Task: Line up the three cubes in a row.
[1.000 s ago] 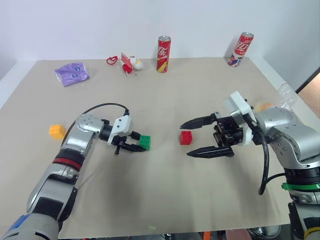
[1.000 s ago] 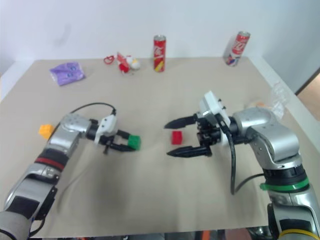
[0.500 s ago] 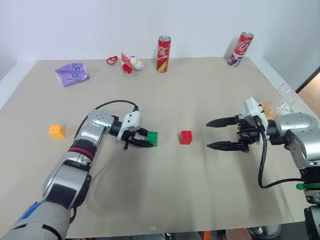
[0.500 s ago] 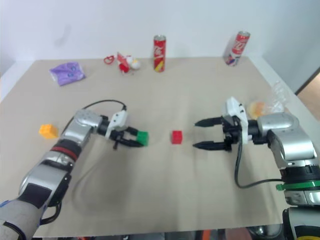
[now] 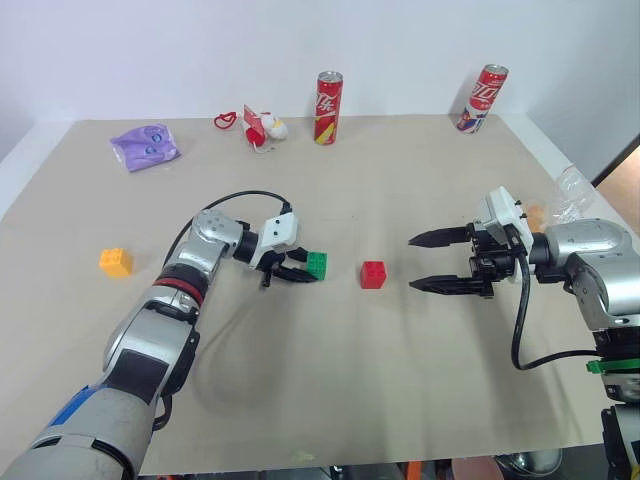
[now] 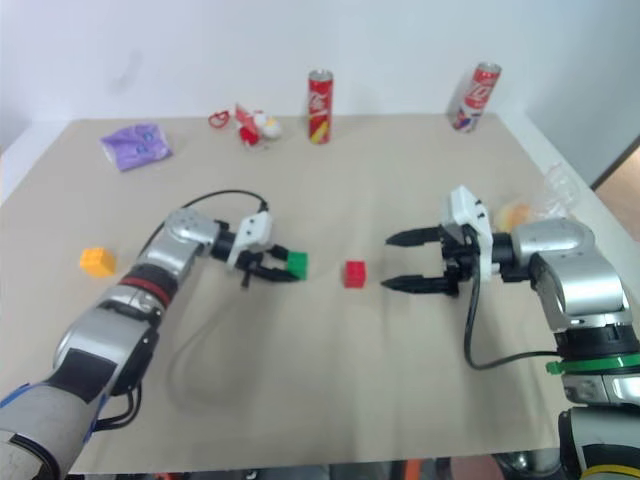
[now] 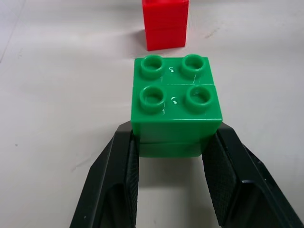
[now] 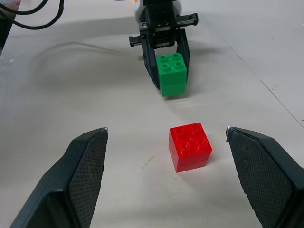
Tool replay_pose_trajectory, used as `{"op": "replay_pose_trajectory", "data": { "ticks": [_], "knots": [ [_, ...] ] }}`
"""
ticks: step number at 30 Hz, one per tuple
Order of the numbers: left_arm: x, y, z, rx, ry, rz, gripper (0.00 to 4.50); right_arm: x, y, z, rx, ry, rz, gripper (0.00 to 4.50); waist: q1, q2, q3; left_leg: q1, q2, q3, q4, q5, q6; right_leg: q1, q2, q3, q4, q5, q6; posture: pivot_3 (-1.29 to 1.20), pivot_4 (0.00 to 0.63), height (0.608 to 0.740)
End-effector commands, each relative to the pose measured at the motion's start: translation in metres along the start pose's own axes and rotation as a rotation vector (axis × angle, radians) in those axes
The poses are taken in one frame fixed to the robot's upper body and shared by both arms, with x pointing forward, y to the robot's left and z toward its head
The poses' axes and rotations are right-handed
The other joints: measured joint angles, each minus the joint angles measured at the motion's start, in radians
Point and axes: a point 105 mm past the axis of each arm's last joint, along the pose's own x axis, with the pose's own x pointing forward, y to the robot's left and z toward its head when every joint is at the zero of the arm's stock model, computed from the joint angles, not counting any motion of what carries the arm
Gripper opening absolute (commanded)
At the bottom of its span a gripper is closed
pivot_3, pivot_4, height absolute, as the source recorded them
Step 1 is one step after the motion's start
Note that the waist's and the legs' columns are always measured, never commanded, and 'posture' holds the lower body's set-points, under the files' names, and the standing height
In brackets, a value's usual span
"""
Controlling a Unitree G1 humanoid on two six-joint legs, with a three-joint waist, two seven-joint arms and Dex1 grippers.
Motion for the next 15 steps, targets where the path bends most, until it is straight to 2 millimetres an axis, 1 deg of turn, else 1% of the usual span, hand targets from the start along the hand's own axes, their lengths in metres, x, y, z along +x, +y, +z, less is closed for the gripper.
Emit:
{"op": "replay_pose_trajectory", "data": {
  "ticks": [1, 11, 15],
  "knots": [
    [-0.004, 0.005, 0.006, 0.032, -0.001, 0.013, 1.32, -0.002, -0.001, 0.015, -0.057, -0.019, -0.010, 4.13, 0.000, 0.000, 0.000, 0.000, 0.000, 0.000, 0.000, 0.000, 0.000, 0.000, 0.000, 0.000, 0.000, 0.000, 0.000, 0.00, 0.150, 0.740],
    [-0.002, -0.001, -0.005, -0.002, 0.023, 0.001, 1.32, -0.001, -0.003, 0.018, -0.064, -0.022, -0.007, 4.13, 0.000, 0.000, 0.000, 0.000, 0.000, 0.000, 0.000, 0.000, 0.000, 0.000, 0.000, 0.000, 0.000, 0.000, 0.000, 0.00, 0.150, 0.740],
    [0.000, -0.002, -0.006, -0.044, 0.003, 0.002, 1.32, 0.000, -0.003, 0.018, -0.066, -0.019, -0.007, 4.13, 0.000, 0.000, 0.000, 0.000, 0.000, 0.000, 0.000, 0.000, 0.000, 0.000, 0.000, 0.000, 0.000, 0.000, 0.000, 0.00, 0.150, 0.740]
  ]
}}
